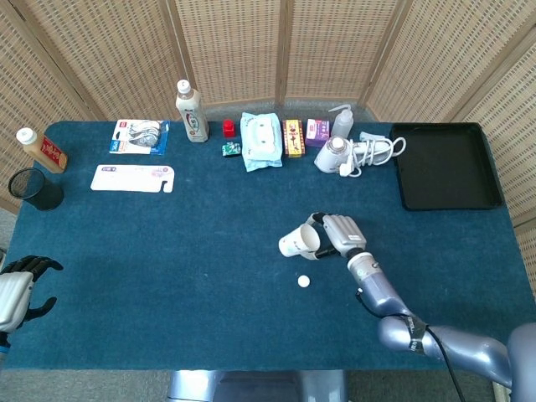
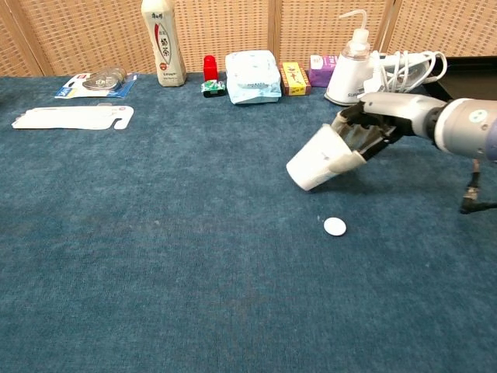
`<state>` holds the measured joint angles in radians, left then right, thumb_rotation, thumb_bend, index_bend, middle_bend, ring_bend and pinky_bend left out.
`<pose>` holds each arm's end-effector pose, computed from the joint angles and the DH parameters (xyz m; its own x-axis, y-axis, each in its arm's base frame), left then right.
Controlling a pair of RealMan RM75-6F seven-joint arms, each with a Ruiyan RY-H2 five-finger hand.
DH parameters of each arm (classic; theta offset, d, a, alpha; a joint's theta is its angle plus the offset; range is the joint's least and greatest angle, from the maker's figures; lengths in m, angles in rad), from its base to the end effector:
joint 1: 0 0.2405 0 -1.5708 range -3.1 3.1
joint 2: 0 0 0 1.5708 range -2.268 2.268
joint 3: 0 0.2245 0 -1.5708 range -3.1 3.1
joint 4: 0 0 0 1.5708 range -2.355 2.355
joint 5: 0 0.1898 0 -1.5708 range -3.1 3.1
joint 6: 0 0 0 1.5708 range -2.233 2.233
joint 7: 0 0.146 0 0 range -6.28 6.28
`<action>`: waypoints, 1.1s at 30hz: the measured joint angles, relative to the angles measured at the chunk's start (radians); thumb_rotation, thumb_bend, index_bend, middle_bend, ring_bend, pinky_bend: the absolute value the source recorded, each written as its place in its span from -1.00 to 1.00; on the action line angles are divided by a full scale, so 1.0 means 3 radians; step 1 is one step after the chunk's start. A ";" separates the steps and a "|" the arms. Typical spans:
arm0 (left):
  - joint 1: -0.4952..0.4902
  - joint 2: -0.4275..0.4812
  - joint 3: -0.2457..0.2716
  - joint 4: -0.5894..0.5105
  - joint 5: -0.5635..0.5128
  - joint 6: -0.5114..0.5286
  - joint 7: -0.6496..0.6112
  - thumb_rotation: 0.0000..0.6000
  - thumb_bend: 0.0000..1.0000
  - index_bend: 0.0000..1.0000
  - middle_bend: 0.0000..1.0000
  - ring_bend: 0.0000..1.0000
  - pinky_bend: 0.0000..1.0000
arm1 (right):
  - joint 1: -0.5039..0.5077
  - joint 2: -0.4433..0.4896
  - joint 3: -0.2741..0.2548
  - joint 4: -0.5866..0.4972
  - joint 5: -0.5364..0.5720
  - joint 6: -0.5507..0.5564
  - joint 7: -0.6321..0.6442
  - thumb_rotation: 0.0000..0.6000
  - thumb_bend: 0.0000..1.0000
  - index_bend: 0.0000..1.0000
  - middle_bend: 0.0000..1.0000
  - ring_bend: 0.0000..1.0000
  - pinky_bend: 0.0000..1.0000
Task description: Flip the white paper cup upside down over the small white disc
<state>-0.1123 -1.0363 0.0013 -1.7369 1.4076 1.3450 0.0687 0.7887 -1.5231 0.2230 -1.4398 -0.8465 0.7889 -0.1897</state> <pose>-0.2774 0.1723 0.1555 0.4030 0.1888 0.8955 0.9073 0.0457 -0.4180 -0.1437 -0.3403 -0.0005 0.2015 -0.4574 0.8661 -0.9778 -0.1461 0.1503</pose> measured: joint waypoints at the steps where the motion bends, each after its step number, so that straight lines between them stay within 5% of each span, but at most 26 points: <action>1: 0.0000 0.0001 -0.0001 -0.0006 0.0004 0.0005 0.0001 1.00 -0.50 -0.29 -0.36 -0.57 -0.53 | 0.0003 0.0027 -0.0028 0.0006 -0.0017 -0.0006 -0.0043 0.41 -0.58 -0.71 -0.59 -0.53 -0.55; 12: 0.0007 0.0007 0.0004 -0.0036 0.0016 0.0018 0.0015 1.00 -0.50 -0.29 -0.36 -0.57 -0.53 | 0.0063 0.0299 -0.0187 -0.0167 -0.0038 0.0217 -0.0662 0.41 -0.57 -0.74 -0.60 -0.54 -0.55; 20: 0.0021 0.0012 0.0010 -0.0015 -0.0012 0.0011 -0.0003 1.00 -0.50 -0.29 -0.36 -0.57 -0.52 | 0.0170 0.0306 -0.0299 -0.0346 0.0021 0.0392 -0.1213 0.41 -0.57 -0.52 -0.56 -0.51 -0.55; 33: 0.0001 -0.0031 0.0000 0.0105 -0.0052 -0.0059 -0.0103 1.00 -0.50 -0.29 -0.36 -0.57 -0.52 | 0.0511 0.0062 -0.0310 -0.0603 0.0818 0.0763 -0.2203 0.41 -0.57 -0.42 -0.56 -0.50 -0.54</action>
<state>-0.1121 -1.0455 0.0013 -1.7053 1.3922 1.3274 0.0376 0.9422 -1.5045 0.1300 -1.6206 -0.6012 1.0178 -0.8505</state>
